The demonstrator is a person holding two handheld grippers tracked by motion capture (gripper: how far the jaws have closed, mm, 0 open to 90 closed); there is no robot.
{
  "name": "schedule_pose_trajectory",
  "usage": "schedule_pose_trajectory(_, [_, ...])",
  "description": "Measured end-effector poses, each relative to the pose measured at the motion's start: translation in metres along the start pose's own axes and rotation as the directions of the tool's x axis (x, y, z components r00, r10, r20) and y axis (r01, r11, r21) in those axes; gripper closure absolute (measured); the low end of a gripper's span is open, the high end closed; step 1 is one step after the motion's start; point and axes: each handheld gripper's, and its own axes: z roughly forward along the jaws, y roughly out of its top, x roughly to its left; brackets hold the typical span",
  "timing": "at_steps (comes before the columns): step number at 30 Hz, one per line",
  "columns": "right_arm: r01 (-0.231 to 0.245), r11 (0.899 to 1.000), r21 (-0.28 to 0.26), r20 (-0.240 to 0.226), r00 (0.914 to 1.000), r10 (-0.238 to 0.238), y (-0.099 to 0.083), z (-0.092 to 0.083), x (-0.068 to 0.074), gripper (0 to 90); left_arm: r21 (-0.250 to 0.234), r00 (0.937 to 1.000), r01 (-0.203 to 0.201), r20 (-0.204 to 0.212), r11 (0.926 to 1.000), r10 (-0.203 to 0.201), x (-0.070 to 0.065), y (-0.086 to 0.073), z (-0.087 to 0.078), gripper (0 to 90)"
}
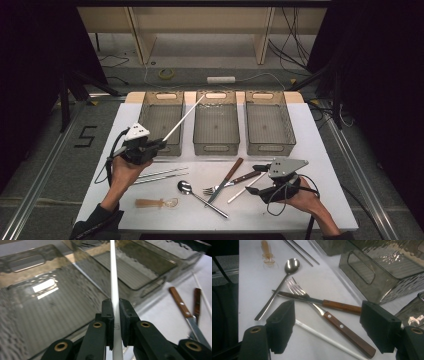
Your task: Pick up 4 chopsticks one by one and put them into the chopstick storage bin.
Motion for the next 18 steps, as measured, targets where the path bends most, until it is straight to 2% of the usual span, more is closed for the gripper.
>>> schedule_pose_trajectory(2, [0.005, 1.000, -0.001, -0.001, 1.0000, -0.005, 0.000, 0.000, 0.000, 29.4, -0.005, 0.9994, 0.026, -0.022, 0.9997, -0.026, 0.010, 0.002, 0.000, 82.7])
schedule_pose_trajectory(3, [0.008, 1.000, -0.002, -0.001, 1.0000, -0.008, 0.000, -0.001, 0.000, 29.4, -0.005, 0.9994, 0.026, -0.022, 0.9997, -0.026, 0.010, 0.002, 0.000, 82.7])
schedule_pose_trajectory(7, [0.000, 1.000, -0.004, 0.000, 1.0000, 0.000, -0.001, -0.002, 0.000, 29.2, -0.010, 0.9967, 0.064, -0.049, 0.9979, -0.064, 0.023, 0.005, 0.001, 82.7])
schedule_pose_trajectory(9, [0.002, 1.000, -0.003, -0.001, 1.0000, -0.002, -0.002, -0.002, 0.000, 29.2, -0.006, 0.9959, 0.066, -0.061, 0.9978, -0.067, 0.030, 0.007, 0.004, 82.7])
schedule_pose_trajectory(13, [0.012, 1.000, 0.005, -0.004, 0.9999, -0.012, -0.002, -0.001, 0.003, 29.2, 0.006, 0.9903, 0.108, -0.089, 0.9942, -0.107, 0.046, 0.010, 0.014, 82.7])
schedule_pose_trajectory(18, [0.009, 1.000, 0.001, -0.006, 0.9999, -0.009, -0.003, -0.002, 0.003, 29.2, 0.008, 0.9851, 0.138, -0.105, 0.9904, -0.137, 0.058, 0.009, 0.018, 82.7])
